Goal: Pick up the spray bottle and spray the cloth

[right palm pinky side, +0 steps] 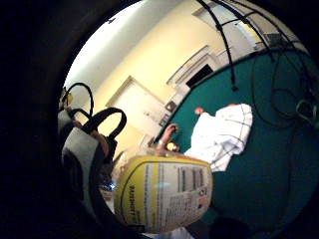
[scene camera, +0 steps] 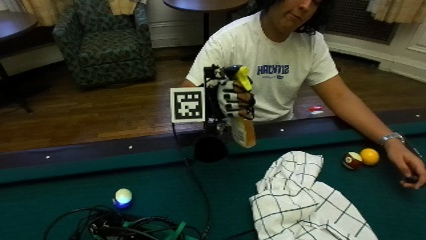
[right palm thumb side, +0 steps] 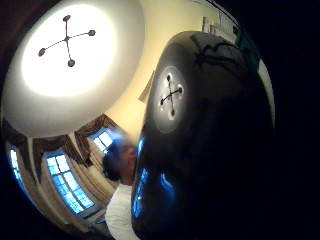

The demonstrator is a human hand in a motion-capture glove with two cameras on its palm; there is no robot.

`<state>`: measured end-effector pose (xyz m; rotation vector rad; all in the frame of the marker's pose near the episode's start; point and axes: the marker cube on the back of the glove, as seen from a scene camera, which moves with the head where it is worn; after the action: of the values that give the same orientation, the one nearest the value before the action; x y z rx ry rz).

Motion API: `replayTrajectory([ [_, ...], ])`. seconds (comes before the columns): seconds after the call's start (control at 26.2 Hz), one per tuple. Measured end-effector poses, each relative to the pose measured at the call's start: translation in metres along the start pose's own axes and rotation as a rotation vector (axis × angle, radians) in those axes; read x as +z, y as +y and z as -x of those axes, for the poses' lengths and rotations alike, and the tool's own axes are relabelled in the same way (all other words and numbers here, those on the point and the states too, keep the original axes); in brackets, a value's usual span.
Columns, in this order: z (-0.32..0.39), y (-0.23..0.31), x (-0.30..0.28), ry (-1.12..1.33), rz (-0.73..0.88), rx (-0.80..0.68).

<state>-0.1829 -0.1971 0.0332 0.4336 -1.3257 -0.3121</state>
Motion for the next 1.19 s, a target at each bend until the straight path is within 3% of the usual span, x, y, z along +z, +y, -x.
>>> replayTrajectory([
  [0.15, 0.029, -0.031, 0.003, 0.040, 0.035, -0.004],
  [0.34, 0.031, -0.073, 0.012, 0.113, 0.104, 0.099],
  [0.61, -0.023, -0.100, 0.045, 0.175, 0.267, 0.522],
  [0.8, -0.066, -0.072, 0.084, 0.186, 0.460, 0.781],
  [1.19, -0.109, 0.043, 0.188, 0.315, 1.023, 1.168],
])
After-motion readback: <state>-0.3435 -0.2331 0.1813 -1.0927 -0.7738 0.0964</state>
